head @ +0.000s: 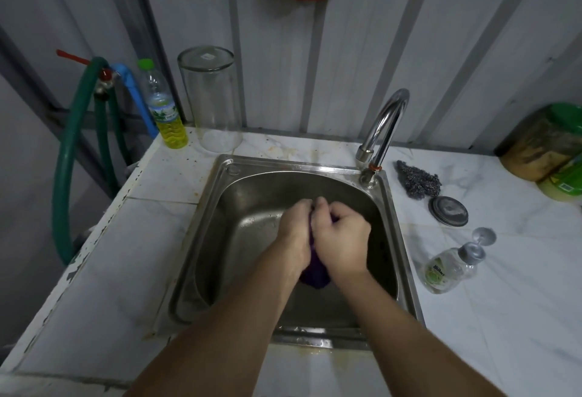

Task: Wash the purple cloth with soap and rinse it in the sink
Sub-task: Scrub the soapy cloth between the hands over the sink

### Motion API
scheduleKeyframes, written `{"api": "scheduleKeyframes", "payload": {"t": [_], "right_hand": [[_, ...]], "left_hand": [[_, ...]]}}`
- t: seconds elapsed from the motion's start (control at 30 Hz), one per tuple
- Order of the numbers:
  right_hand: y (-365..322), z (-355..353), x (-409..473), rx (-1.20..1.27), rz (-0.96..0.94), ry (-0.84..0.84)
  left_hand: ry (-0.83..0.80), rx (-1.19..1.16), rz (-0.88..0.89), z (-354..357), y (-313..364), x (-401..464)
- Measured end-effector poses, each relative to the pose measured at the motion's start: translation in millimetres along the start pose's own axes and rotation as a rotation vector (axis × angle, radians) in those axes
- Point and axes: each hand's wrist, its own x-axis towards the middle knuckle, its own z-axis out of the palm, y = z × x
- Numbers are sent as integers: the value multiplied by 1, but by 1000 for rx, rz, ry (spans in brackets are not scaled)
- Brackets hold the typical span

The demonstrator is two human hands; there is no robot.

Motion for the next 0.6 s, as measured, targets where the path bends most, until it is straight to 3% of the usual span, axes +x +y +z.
{"api": "scheduleKeyframes", "payload": {"t": [0.1, 0.27, 0.47, 0.6], "right_hand": [[1, -12, 25, -61, 108, -7], [-16, 5, -18, -19, -109, -37], [7, -11, 29, -98, 189, -28], [-7, 3, -18, -34, -12, -46]], "left_hand": [[-10, 17, -23, 7, 1, -5], [51, -48, 36, -7, 7, 9], [37, 79, -1, 6, 3, -5], [81, 60, 55, -2, 10, 10]]}}
